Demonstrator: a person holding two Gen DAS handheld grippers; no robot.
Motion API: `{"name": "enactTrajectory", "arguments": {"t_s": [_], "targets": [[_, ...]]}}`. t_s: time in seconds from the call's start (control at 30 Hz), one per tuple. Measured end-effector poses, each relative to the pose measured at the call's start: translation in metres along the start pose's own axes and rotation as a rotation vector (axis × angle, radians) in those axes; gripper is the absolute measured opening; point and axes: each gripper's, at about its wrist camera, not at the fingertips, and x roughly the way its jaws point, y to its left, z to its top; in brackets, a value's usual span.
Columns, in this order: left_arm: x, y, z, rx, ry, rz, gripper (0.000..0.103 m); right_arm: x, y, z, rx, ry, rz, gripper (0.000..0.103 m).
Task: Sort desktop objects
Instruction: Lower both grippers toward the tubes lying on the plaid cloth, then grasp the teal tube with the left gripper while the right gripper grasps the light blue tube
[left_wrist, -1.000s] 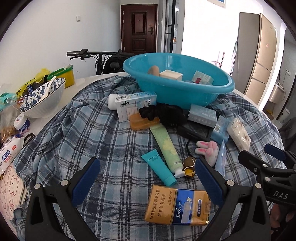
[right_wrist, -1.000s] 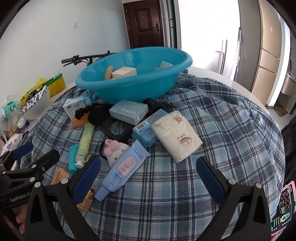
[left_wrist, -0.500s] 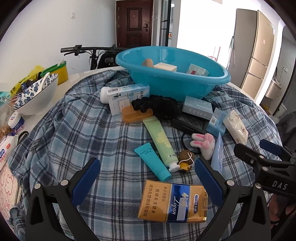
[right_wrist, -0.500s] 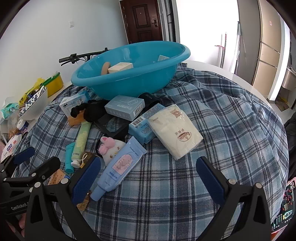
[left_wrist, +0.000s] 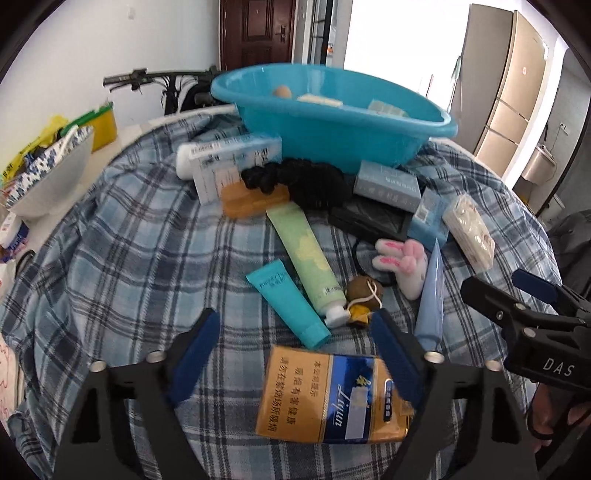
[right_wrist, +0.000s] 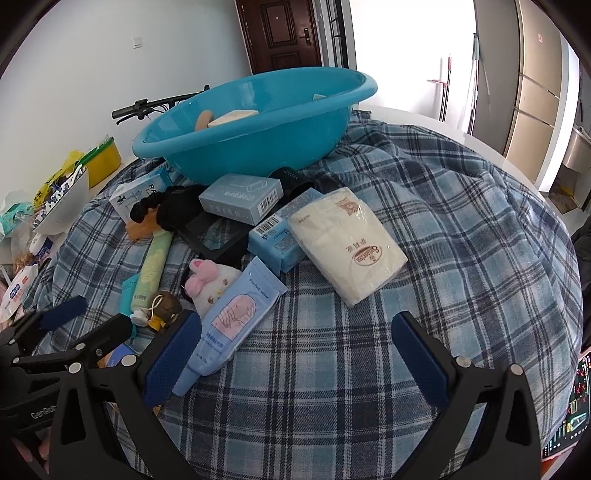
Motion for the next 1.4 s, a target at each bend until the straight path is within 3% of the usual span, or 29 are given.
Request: {"name": "enactTrajectory", "arguments": {"t_s": [0.03,0.1,0.17,0.5,0.83,0.87,0.97,1.23,1.4], "targets": [[0.003,0.0,-0.001,-0.005,0.013,-0.004,0.068,0.001,0.0,0.0,0.003,0.002,0.002,0.102],[0.009,0.003,-0.001,-0.026,0.041,-0.025,0.048,0.001,-0.001,0.0,0.005,0.004,0.007,0.102],[0.012,0.006,-0.002,-0.051,0.065,-0.064,0.038,0.001,-0.001,-0.001,0.005,0.004,0.01,0.102],[0.02,-0.001,0.008,-0.022,0.068,-0.074,0.037,0.006,0.007,-0.004,-0.025,0.014,0.024,0.102],[0.019,0.017,0.005,-0.044,0.087,0.036,0.037,0.005,0.001,-0.002,-0.008,0.005,0.02,0.101],[0.018,0.02,0.005,-0.047,0.086,0.043,0.036,0.005,0.002,-0.002,-0.01,0.008,0.02,0.1],[0.02,0.027,0.006,-0.063,0.093,0.041,0.02,0.008,0.006,-0.003,-0.027,0.017,0.024,0.098],[0.015,0.027,0.008,-0.06,0.067,-0.001,0.02,0.01,0.017,-0.005,-0.067,0.026,0.025,0.095],[-0.001,0.025,0.011,-0.052,0.014,0.011,0.02,0.014,0.014,-0.003,-0.029,0.04,0.053,0.079]]}}
